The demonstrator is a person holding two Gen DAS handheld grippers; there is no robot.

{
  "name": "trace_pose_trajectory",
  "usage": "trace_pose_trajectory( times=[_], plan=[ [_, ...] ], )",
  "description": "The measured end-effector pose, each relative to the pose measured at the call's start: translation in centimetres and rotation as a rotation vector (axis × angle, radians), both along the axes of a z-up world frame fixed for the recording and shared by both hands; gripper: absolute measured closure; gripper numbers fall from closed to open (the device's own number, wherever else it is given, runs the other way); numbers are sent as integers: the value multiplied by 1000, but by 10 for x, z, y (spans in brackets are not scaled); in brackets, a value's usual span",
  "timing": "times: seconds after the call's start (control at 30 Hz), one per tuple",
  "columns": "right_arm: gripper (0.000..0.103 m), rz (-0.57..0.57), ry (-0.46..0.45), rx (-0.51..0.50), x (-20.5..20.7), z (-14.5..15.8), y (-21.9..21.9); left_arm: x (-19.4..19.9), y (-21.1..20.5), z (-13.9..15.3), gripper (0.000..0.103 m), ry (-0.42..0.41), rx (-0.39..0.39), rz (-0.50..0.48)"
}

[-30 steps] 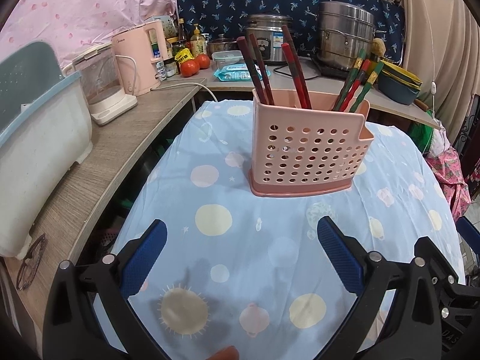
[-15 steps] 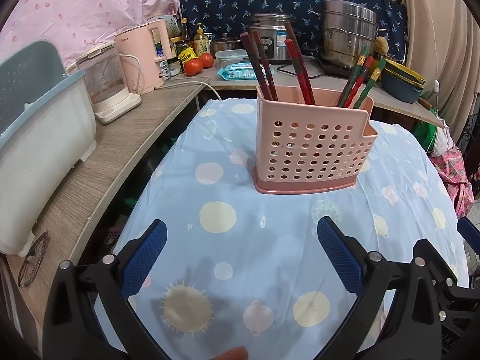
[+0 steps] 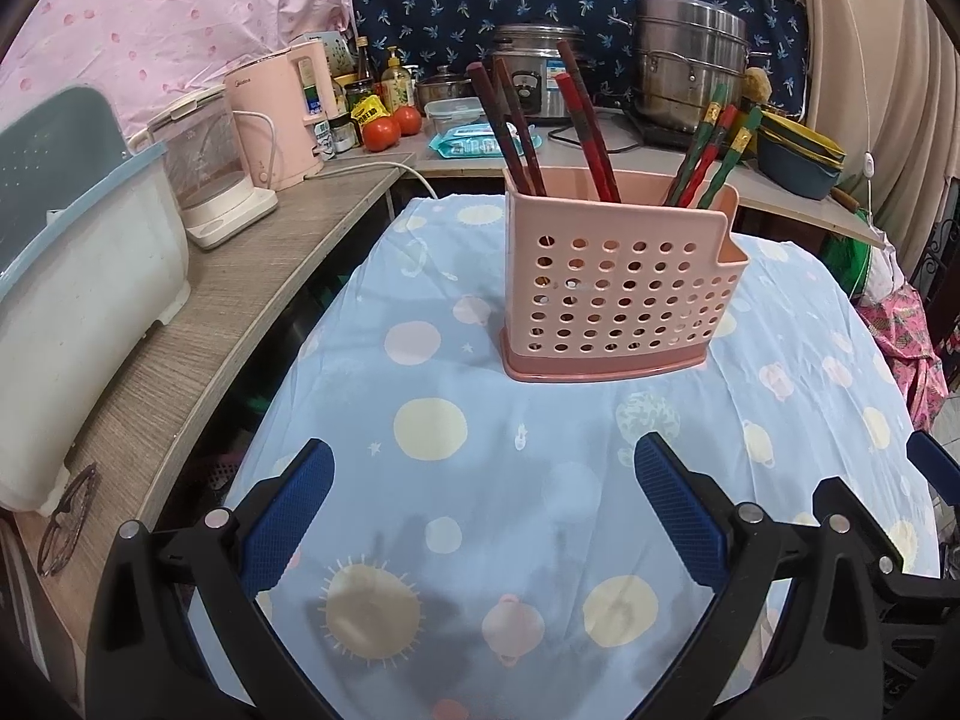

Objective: Organize utensils

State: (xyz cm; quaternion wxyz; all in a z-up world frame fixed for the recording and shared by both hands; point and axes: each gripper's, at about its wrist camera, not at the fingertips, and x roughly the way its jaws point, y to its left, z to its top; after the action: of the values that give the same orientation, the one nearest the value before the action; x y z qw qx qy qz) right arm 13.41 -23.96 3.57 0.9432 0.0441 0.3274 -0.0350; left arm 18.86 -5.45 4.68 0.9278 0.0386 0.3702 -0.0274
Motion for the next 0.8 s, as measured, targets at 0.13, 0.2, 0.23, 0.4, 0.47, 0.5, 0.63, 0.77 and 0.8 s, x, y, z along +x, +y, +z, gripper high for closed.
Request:
trace_pose_trajectory(
  times=[0.13,0.2,0.23,0.4,0.47,0.5,0.63,0.77,0.8],
  plan=[
    [7,4,3,-2,-1,-2,2,0,0,-1,7,5,1,1],
    [7,4,6,-3,-1,-3,2,1,0,-2,7,5,2,4],
    [7,4,7,-3,0,-2,2,1,0,-2,7,6,3,6],
    [7,3,10,-1,0,-3,2,2,1,-3,7,10,4,9],
    [7,2,12,1,0,-3,1,2,1,-3,7,10,5,8],
    [7,2,12,0,1,-3,1,2,1,-3,7,11,6,9],
    [7,2,12,1,1,-3,1,3,3,-5,7,19,2,16],
    [7,-3,16,3,1,-6,-2,4,4,-7,7,23,1,14],
    [7,-5,17,5,1,-6,-3,4,4,-6,7,22,0,13]
  ],
)
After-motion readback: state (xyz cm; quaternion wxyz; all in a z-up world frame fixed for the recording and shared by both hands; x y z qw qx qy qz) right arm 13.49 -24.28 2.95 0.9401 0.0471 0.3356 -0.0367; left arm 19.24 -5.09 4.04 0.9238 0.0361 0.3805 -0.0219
